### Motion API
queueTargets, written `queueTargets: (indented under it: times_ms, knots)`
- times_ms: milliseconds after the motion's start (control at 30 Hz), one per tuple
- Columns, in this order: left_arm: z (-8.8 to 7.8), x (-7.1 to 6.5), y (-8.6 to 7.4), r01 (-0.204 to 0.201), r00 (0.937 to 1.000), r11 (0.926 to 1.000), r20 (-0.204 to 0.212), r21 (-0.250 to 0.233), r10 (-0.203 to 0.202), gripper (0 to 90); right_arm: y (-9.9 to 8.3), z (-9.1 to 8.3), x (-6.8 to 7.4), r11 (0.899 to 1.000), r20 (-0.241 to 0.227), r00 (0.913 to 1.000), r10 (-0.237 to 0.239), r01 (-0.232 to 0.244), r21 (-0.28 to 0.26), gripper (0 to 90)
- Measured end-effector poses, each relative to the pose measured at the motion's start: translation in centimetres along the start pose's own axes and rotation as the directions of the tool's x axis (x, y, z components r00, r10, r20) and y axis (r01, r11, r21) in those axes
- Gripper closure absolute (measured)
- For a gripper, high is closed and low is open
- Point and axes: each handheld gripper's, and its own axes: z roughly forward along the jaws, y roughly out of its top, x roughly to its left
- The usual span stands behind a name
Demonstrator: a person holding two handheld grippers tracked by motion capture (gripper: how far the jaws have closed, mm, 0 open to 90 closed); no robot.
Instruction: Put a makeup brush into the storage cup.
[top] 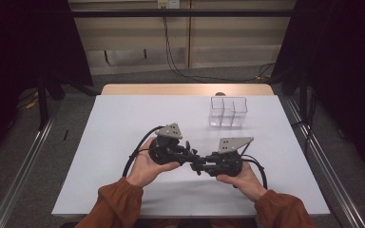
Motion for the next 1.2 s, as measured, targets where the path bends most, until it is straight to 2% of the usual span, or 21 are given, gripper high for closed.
queueTargets:
  times_ms: [267, 533, 733, 800, 967, 1200]
  knots:
    - [0.3, 0.2, -0.3, 0.001, 1.0, 0.9999, -0.003, -0.01, -0.001, 75.4, 0.0, 0.0, 0.1, 1.0, 0.016, 0.9998, -0.011, 0.011, 0.017, 79.6]
    - [0.4, 0.2, -0.6, 0.0, 0.9999, 0.999, -0.01, -0.045, 0.0, 74.0, 0.0, -0.1, 0.1, 1.0, 0.026, 0.9995, -0.019, 0.019, 0.018, 79.9]
    - [0.6, 0.1, -0.8, 0.003, 0.9999, 0.999, -0.016, -0.044, -0.004, 67.8, 0.1, -0.5, -0.1, 1.0, 0.044, 0.999, -0.01, 0.01, 0.006, 79.9]
    - [0.5, 0.1, -0.8, -0.003, 0.9998, 0.9987, -0.022, -0.052, 0.002, 64.5, 0.0, -0.7, -0.2, 1.0, 0.051, 0.9987, -0.009, 0.009, 0.003, 79.9]
    - [0.1, 0.2, -0.9, 0.011, 0.9994, 0.997, -0.032, -0.077, -0.013, 59.9, 0.0, -0.9, -0.3, 1.0, 0.058, 0.9983, -0.006, 0.006, 0.0, 79.9]
    - [-0.5, 0.2, -1.2, 0.022, 0.9964, 0.9935, -0.078, -0.112, -0.031, 51.6, 0.0, -0.9, -0.4, 1.0, 0.065, 0.9979, -0.008, 0.008, 0.005, 79.9]
